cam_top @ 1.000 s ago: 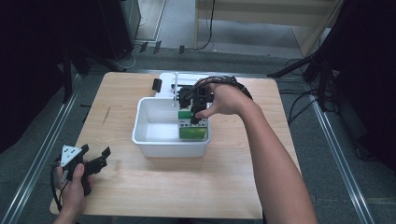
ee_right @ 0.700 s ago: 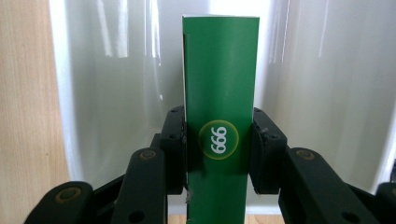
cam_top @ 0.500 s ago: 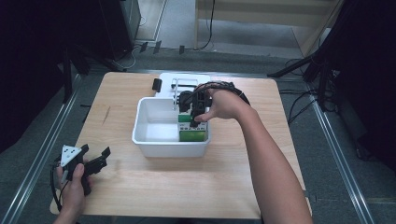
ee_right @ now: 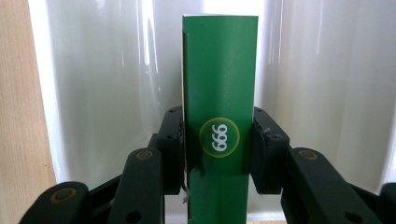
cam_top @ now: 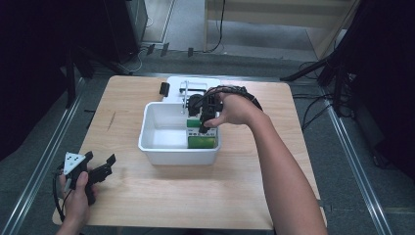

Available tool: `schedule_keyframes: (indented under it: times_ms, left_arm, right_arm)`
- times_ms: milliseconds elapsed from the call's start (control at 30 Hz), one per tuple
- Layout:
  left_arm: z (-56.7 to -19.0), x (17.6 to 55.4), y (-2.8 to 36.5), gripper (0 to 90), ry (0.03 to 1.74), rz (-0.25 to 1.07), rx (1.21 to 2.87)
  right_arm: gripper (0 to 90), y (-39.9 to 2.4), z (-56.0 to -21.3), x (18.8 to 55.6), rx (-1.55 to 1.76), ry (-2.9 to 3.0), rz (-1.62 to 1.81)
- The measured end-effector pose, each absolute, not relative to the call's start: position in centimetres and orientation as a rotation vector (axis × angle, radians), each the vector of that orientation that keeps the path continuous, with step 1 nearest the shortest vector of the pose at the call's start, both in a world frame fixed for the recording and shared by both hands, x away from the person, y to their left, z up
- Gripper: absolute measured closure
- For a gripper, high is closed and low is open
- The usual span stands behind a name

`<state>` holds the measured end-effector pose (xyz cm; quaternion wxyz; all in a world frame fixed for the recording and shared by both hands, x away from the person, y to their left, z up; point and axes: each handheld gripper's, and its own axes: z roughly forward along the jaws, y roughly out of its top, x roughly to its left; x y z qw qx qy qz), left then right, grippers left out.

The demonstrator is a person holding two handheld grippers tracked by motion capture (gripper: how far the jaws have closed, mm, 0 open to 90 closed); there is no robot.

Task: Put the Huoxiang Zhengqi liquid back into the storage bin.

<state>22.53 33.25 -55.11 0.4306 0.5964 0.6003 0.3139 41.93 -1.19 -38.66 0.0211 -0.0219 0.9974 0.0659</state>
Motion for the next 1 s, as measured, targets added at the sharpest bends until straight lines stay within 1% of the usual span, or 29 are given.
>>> schedule_keyframes:
  times_ms: [133, 267, 300, 333, 467, 633, 867, 933, 1000]
  left_arm:
    - [-55.1, 22.5, 33.3, 14.0, 1.497, 0.783, 1.488]
    - [-55.1, 22.5, 33.2, 14.0, 1.498, 0.782, 1.489]
    - [-55.1, 22.5, 33.2, 14.0, 1.498, 0.782, 1.489]
    - [-55.1, 22.5, 33.2, 14.0, 1.498, 0.782, 1.488]
    - [-55.1, 22.5, 33.2, 14.0, 1.498, 0.784, 1.489]
    - [-55.1, 22.5, 33.2, 14.0, 1.499, 0.783, 1.489]
    - [-55.1, 22.5, 33.2, 14.0, 1.5, 0.783, 1.49]
    - [-55.1, 22.5, 33.2, 14.0, 1.5, 0.783, 1.49]
    - [-55.1, 22.5, 33.2, 14.0, 1.499, 0.783, 1.492]
  right_arm:
    - [61.0, -1.4, -38.5, 42.0, -0.044, 3.095, 0.209]
    - [53.4, -1.6, -38.1, 42.0, -0.02, 3.086, 0.245]
    - [53.4, -1.6, -38.1, 42.0, -0.02, 3.086, 0.245]
    - [47.4, -1.8, -37.8, 41.8, 0.024, 3.078, 0.251]
    - [39.6, -2.2, -37.5, 41.7, 0.056, 3.067, 0.28]
    - [31.8, -3.3, -36.7, 41.6, 0.111, 3.044, 0.439]
    - [14.0, -5.3, -35.4, 41.2, 0.251, 2.933, 0.643]
    - [13.6, -5.7, -35.3, 41.1, 0.28, 2.896, 0.677]
    - [13.5, -7.3, -35.0, 40.6, 0.347, 2.765, 0.8]
